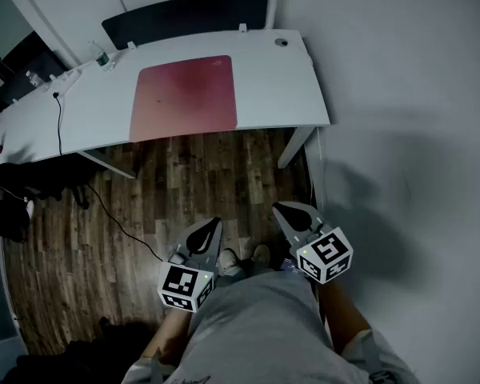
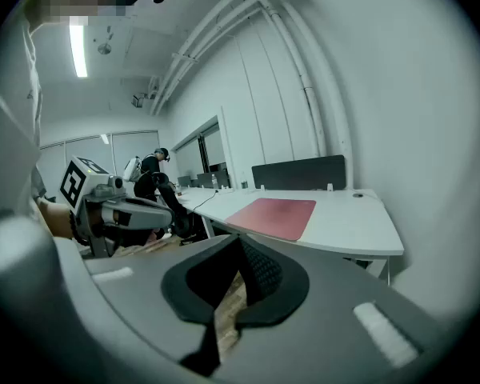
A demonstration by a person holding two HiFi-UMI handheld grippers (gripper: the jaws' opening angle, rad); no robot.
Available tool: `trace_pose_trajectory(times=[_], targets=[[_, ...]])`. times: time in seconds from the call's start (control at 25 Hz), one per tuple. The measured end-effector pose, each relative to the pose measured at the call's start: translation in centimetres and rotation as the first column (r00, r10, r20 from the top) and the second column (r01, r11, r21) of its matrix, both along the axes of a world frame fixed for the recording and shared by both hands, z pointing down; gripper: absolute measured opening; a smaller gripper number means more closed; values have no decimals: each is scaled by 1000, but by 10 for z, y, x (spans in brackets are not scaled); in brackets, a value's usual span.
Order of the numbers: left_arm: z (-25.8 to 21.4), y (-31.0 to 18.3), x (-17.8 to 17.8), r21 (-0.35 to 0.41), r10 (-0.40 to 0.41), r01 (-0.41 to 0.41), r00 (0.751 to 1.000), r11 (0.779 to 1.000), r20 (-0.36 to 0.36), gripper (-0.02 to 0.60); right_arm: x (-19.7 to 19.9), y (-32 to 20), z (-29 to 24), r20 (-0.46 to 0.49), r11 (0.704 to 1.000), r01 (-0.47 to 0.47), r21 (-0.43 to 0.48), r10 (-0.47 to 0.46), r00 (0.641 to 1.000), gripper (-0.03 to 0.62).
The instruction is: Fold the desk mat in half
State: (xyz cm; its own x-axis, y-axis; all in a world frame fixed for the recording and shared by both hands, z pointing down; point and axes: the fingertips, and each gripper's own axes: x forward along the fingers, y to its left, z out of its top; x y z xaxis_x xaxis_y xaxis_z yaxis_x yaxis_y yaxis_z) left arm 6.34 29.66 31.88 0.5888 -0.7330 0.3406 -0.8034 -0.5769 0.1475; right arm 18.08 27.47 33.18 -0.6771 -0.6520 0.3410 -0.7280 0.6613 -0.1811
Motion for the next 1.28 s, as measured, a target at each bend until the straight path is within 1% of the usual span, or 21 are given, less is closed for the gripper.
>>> trace_pose_trajectory(times=[0.36, 0.64, 0.88, 1.08, 1.28], targets=[[-3, 0, -4, 12, -5, 5, 1000, 1000, 2, 17, -9, 1, 0, -12, 1000, 23, 6, -23, 1000, 3], [-4, 3, -11, 17, 4, -4, 1000, 1000, -5, 18, -18, 4, -3, -4, 1000, 17, 16, -17, 1000, 6], [-7, 7, -30, 29, 22, -21, 1000, 999, -18, 17, -38, 6, -7, 10, 1000, 4, 13, -5, 1000, 6], [-4, 12, -47, 31, 35, -34, 999, 999, -35, 17, -52, 9, -9, 16, 999, -28, 26, 27, 999, 6], [-1, 9, -52, 22, 48, -47, 998, 999, -44, 17, -58, 8, -5, 15, 999, -37, 12, 37, 999, 6]])
